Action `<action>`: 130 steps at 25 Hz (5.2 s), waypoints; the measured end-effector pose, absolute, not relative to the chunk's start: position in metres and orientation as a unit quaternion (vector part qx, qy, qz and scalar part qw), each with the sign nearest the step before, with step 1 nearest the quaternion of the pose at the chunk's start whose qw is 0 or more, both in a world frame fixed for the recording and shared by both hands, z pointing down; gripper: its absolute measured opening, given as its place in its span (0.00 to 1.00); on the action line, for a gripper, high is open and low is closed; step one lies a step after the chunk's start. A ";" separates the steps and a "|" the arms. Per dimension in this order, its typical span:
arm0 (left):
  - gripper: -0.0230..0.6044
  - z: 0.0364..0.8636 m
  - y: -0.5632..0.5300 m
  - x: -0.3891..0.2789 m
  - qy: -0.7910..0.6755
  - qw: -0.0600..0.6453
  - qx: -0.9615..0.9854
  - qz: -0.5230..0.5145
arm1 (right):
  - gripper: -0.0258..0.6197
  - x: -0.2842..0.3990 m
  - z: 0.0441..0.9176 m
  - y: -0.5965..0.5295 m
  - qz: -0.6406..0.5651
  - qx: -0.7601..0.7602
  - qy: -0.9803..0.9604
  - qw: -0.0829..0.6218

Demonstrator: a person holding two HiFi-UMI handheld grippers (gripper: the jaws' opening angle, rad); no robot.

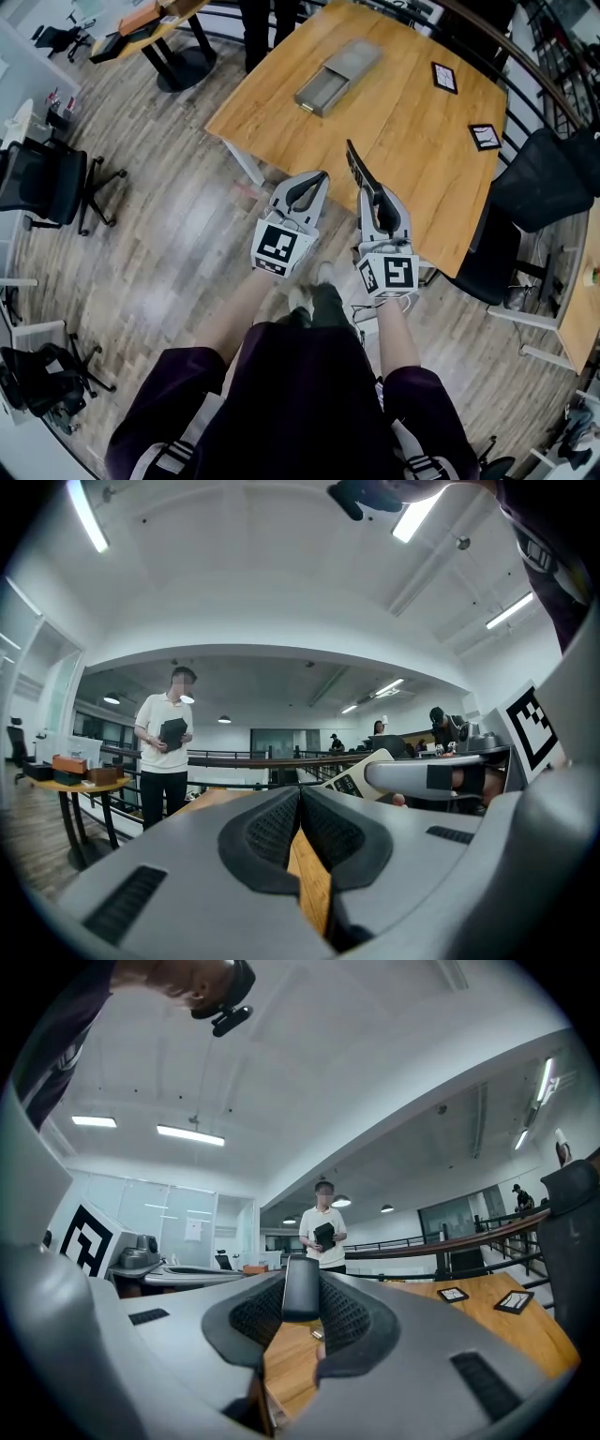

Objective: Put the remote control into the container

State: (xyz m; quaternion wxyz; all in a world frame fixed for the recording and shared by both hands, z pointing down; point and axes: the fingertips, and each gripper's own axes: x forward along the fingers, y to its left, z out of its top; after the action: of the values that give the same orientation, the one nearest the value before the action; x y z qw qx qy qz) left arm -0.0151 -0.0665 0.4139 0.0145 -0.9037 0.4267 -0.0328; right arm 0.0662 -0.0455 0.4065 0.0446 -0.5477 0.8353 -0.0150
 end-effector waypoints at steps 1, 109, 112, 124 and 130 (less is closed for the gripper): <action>0.06 0.416 -0.072 -0.014 0.428 0.013 -0.903 -0.033 | 0.21 0.068 0.408 -0.051 -0.016 -0.548 0.835 0.045; 0.06 0.518 -0.471 -0.079 0.418 -0.047 -0.904 -0.068 | 0.34 -0.058 0.592 -0.461 0.062 -0.386 0.873 -0.292; 0.06 0.510 -0.462 -0.077 0.420 -0.042 -0.904 -0.065 | 0.33 -0.048 0.569 -0.455 0.017 -0.415 0.878 -0.238; 0.06 0.450 -0.406 -0.046 0.430 -0.010 -0.902 -0.037 | 0.10 0.008 0.468 -0.407 -0.084 -0.489 0.867 -0.037; 0.06 0.419 -0.378 -0.024 0.421 0.017 -0.907 -0.024 | 0.07 0.025 0.430 -0.381 -0.065 -0.488 0.870 0.002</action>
State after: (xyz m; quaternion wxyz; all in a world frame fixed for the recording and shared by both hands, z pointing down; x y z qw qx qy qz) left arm -0.0242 -0.3785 0.4194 0.0171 -0.9066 0.4210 -0.0244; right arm 0.0248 -0.3814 0.4302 0.0019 -0.4884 0.8702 -0.0653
